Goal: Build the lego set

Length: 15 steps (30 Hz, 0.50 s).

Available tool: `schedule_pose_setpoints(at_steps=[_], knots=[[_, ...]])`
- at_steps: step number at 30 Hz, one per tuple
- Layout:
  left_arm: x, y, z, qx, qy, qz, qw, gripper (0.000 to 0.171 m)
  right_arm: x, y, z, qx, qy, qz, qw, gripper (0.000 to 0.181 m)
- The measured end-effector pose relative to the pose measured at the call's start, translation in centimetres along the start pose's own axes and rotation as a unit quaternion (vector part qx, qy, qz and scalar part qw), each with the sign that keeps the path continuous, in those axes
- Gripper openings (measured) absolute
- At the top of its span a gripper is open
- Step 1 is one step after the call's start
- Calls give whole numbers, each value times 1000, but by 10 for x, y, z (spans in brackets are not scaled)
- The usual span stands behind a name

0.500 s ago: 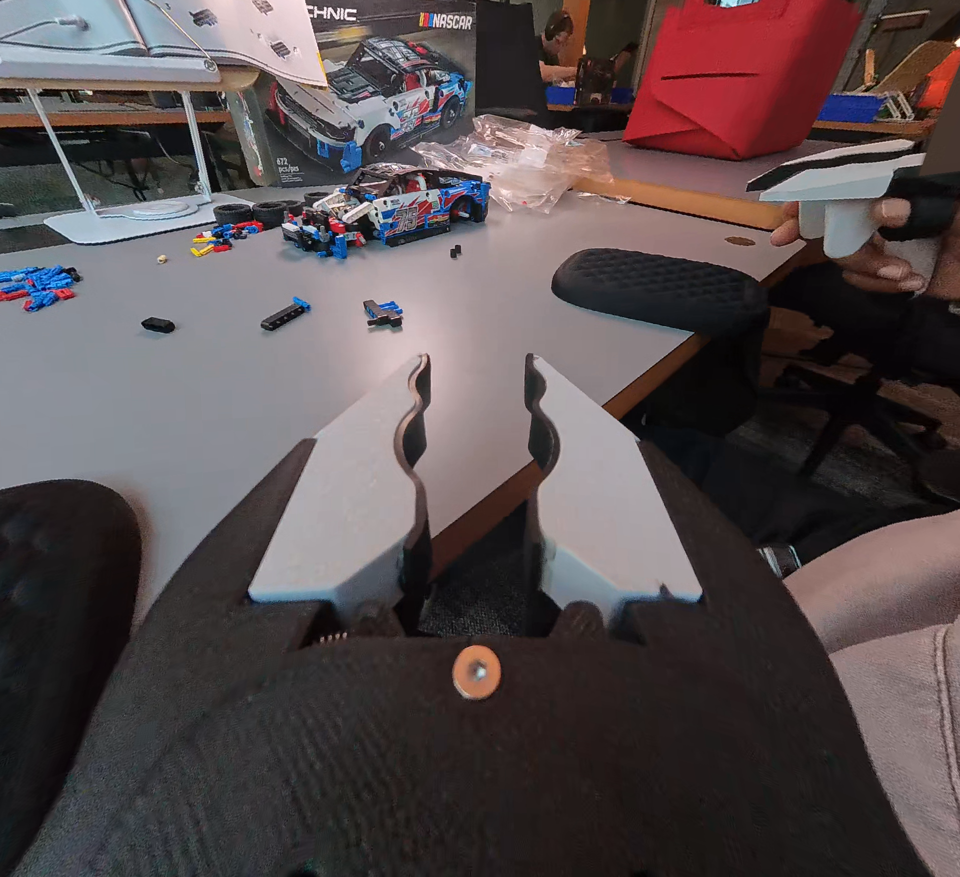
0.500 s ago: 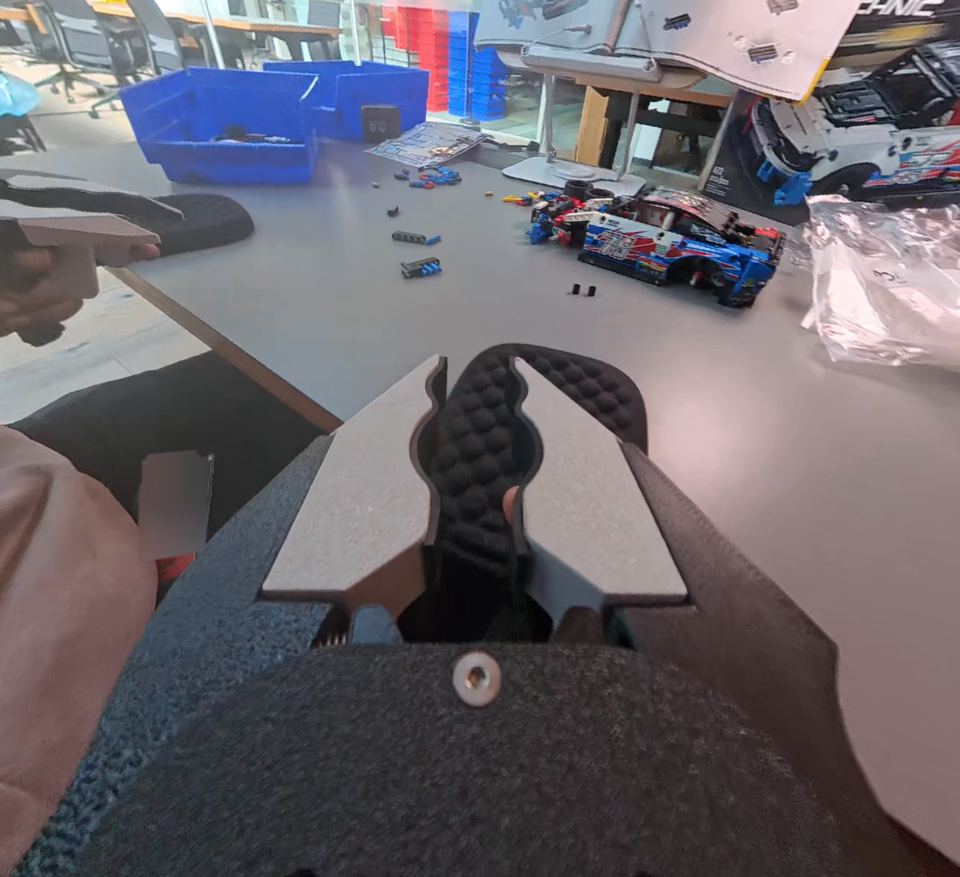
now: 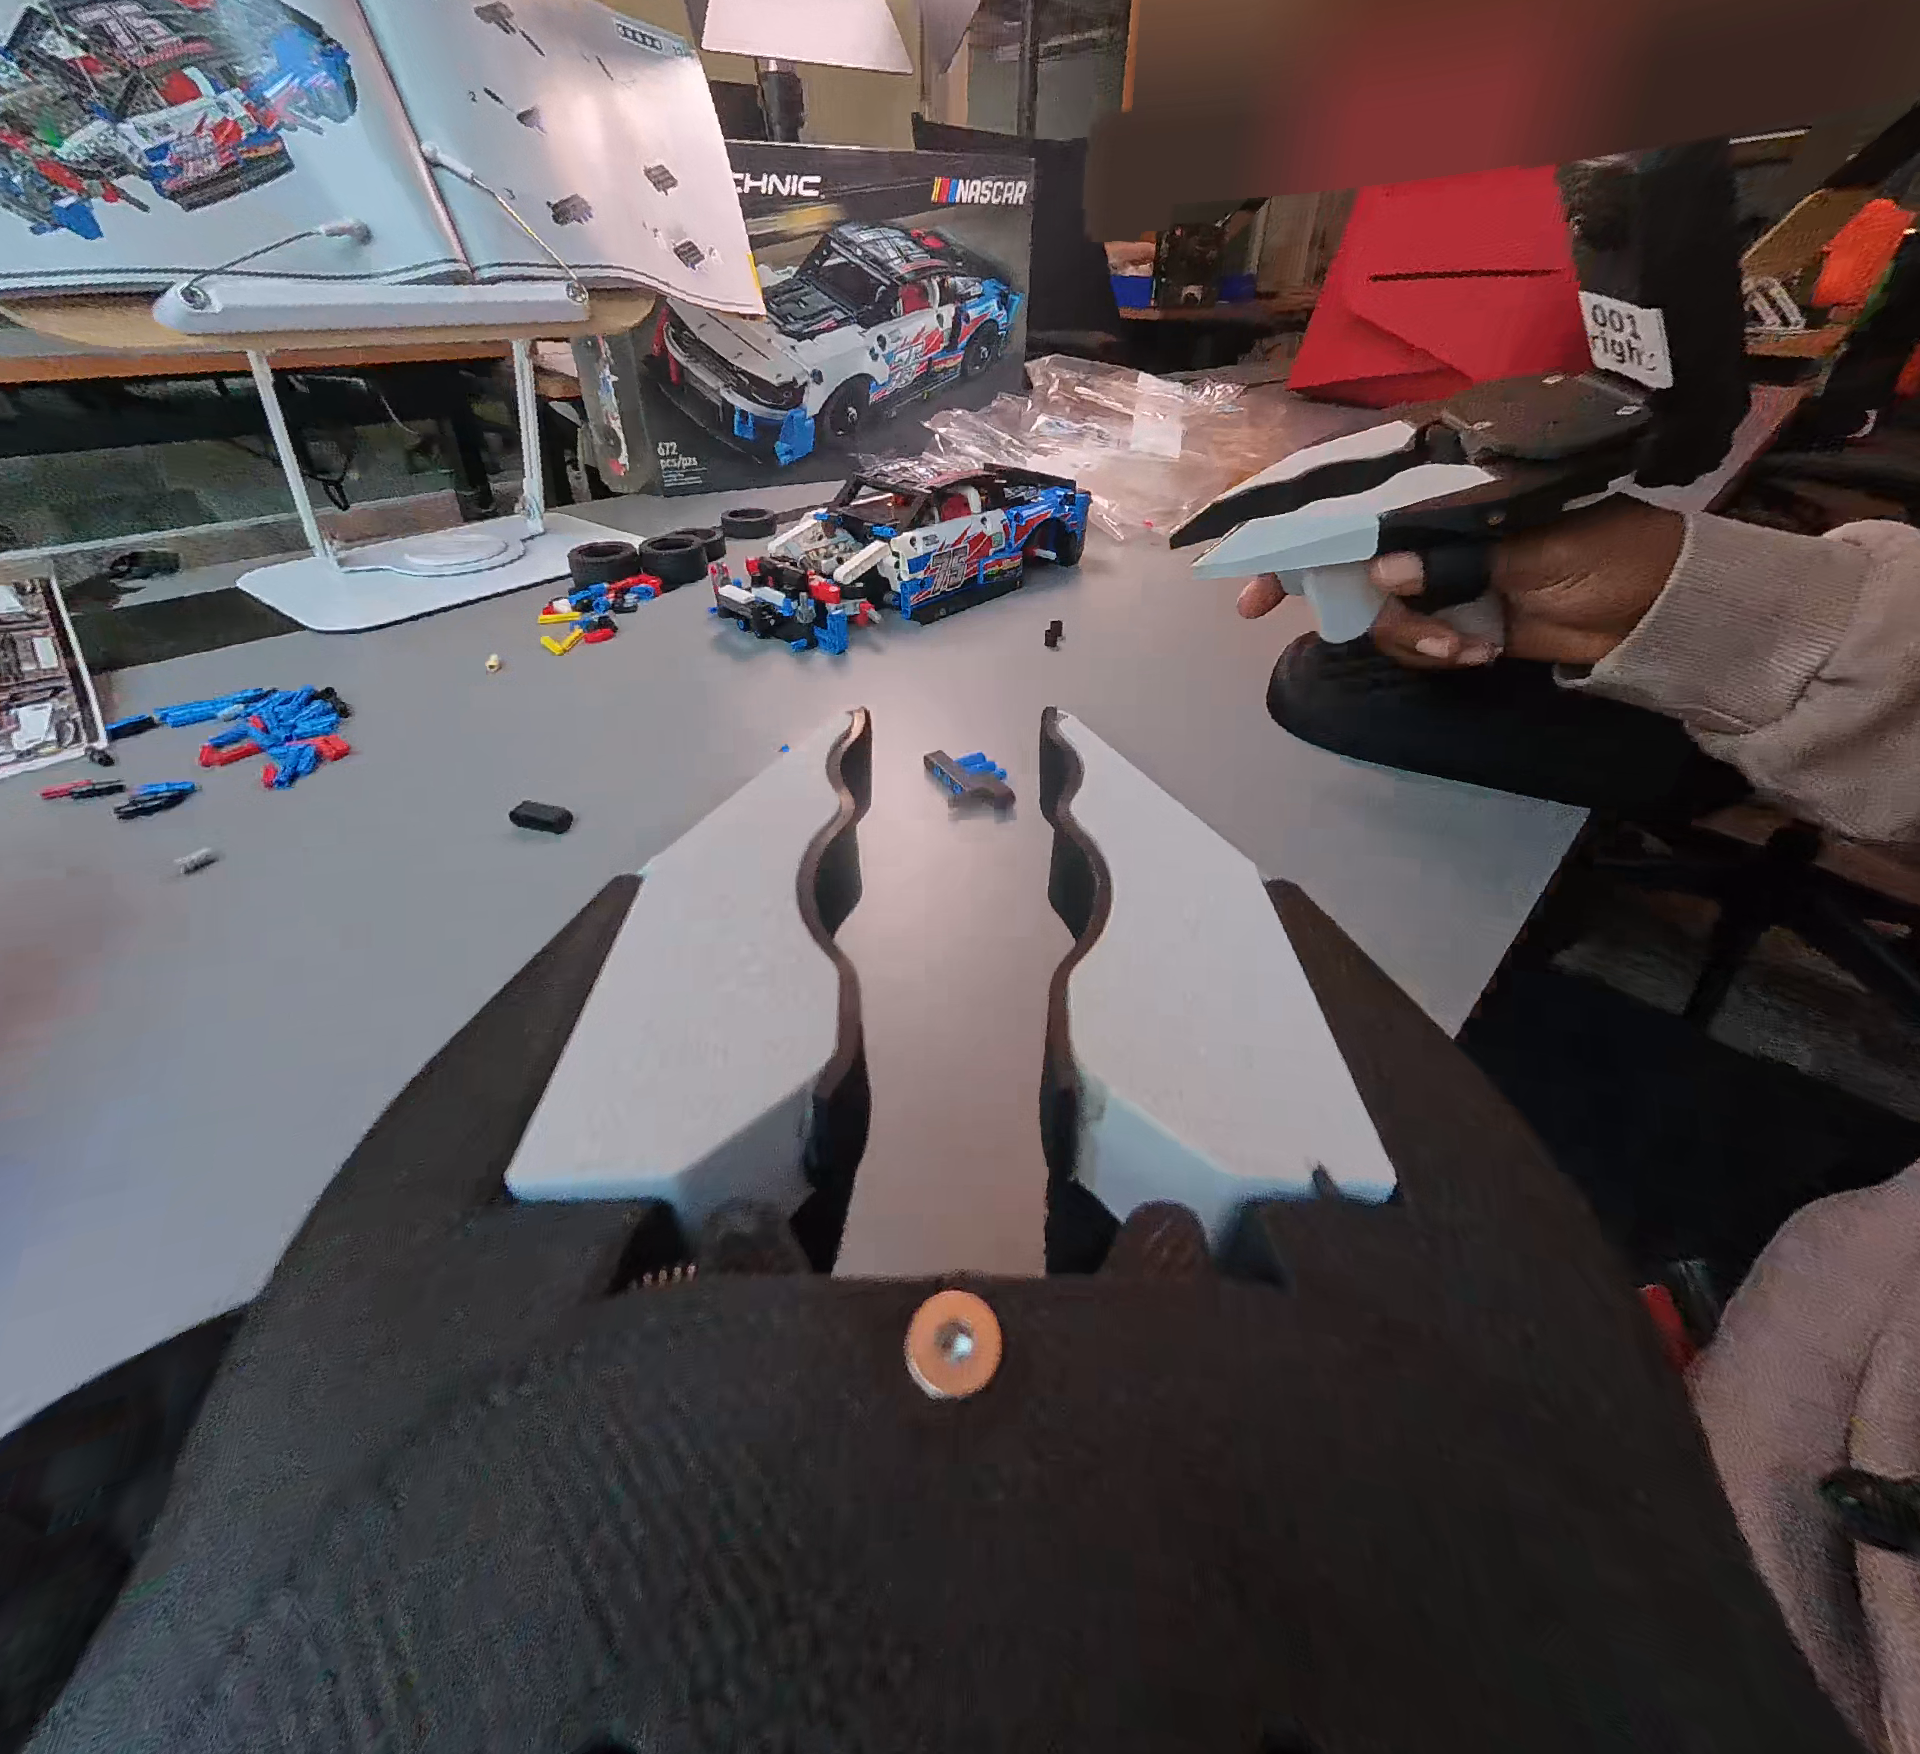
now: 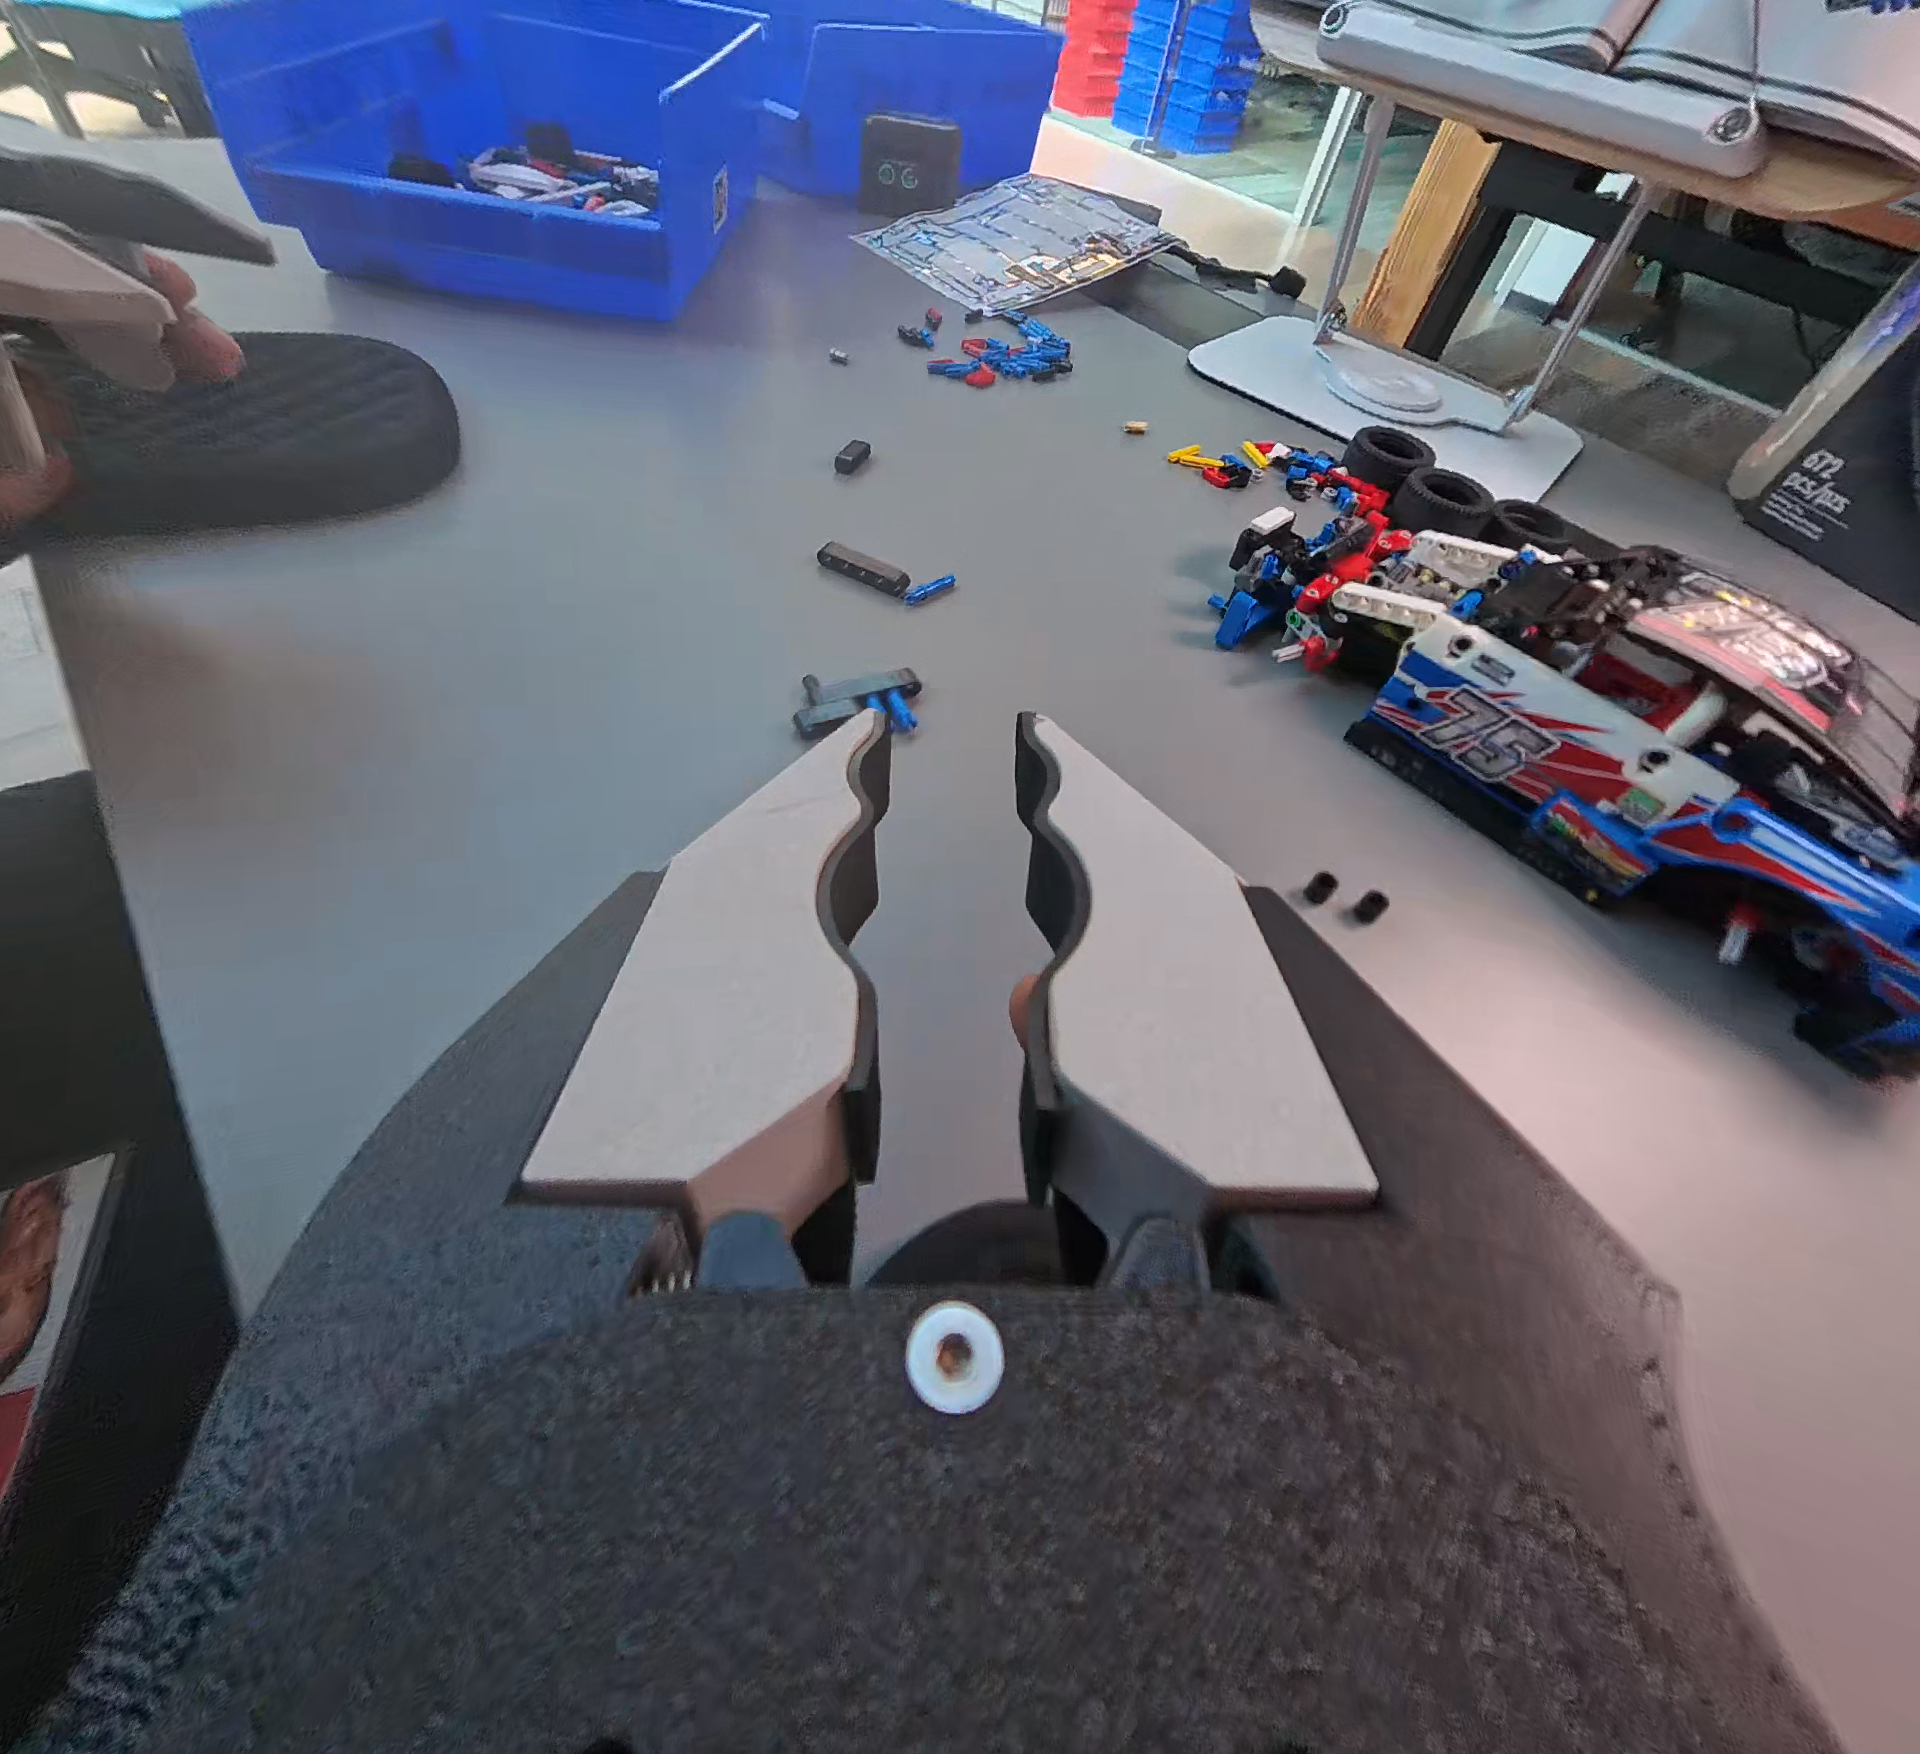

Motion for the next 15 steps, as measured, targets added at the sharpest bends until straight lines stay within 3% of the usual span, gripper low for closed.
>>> schedule_pose_setpoints(at_steps=[6, 15], knots=[[-28, 54, 18, 23, -17, -46, 999, 31, 13, 49, 21, 11, -6, 28, 1000, 22], [-21, 79, -24, -61, 6, 9, 998, 32, 3, 57, 13, 2, -16, 43, 999, 23]])
Point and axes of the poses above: each gripper's, where its closed fingertips meet, y out along the fingers, z out of its top, x = y × z across the jaws, the point moved 4 cm from there along -y, back along the fingers, and after that the axes turned 8 degrees about y, right-handed, at the moved point
